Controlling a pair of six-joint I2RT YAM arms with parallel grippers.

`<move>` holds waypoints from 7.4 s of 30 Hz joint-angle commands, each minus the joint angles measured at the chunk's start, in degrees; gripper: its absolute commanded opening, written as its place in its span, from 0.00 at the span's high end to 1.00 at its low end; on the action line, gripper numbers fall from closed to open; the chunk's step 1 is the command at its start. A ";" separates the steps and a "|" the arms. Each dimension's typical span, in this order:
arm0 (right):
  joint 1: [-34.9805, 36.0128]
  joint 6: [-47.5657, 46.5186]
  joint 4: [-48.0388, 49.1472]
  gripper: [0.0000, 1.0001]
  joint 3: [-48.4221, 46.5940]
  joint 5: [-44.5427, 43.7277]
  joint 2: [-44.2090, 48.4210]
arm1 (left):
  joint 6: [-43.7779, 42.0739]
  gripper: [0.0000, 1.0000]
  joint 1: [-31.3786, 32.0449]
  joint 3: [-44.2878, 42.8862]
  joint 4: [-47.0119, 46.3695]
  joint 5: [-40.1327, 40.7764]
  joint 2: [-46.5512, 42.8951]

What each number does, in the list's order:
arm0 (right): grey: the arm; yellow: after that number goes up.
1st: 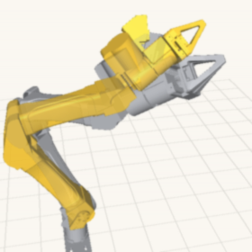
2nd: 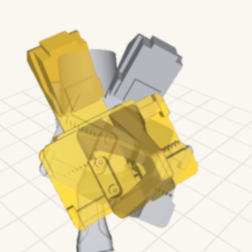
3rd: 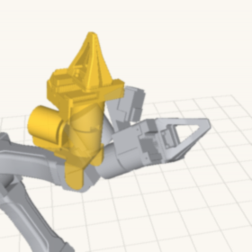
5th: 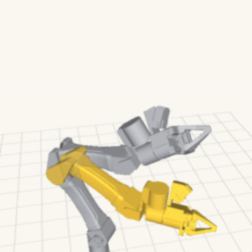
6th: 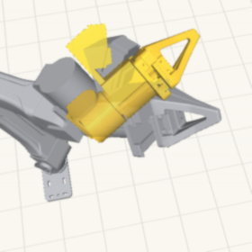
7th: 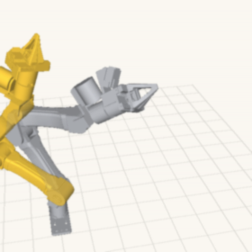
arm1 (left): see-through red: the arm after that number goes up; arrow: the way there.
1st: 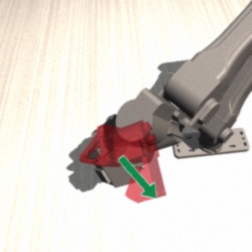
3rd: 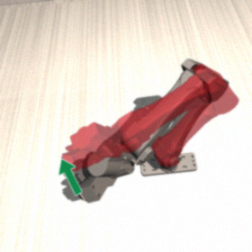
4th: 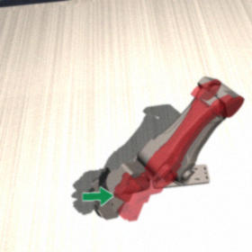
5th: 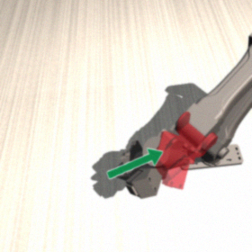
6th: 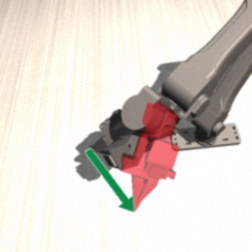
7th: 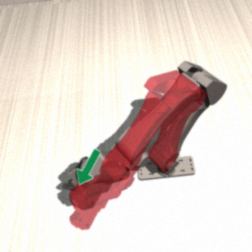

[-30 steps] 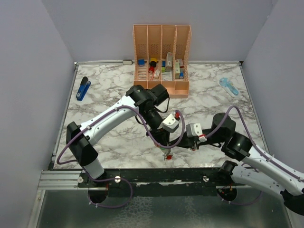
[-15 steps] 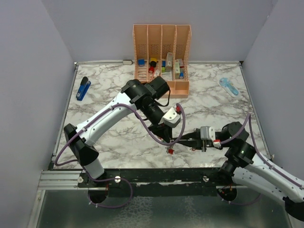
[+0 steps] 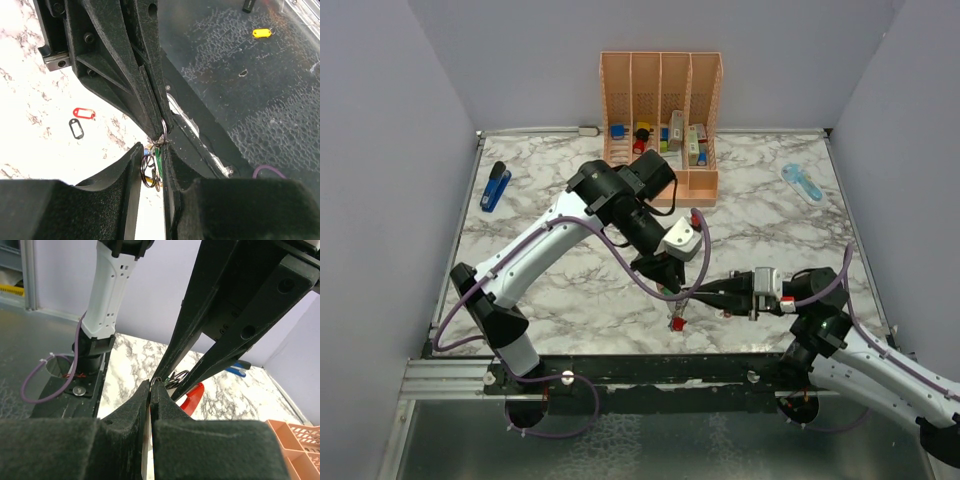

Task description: Put the keys on the keyring

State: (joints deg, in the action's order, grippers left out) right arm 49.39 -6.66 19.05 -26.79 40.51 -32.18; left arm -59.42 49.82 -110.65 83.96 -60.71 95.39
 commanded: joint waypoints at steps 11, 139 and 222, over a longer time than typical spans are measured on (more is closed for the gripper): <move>0.62 4.20 6.41 0.99 2.86 -9.85 3.36 | 8.54 0.74 -6.14 -5.43 -12.31 1.85 -2.87; 0.62 26.17 37.16 0.99 1.87 -58.15 -13.27 | 24.54 0.59 -5.79 -0.60 -39.91 14.09 -1.86; 0.60 38.19 -9.08 0.57 -7.65 -67.88 -0.14 | 19.23 1.00 -2.68 -0.08 -38.89 27.10 -1.92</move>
State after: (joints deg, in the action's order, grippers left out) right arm 49.80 29.80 19.79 -32.86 -22.22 -34.52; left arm -39.29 46.89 -109.93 46.02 -34.09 93.97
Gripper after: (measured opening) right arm 0.370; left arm 0.012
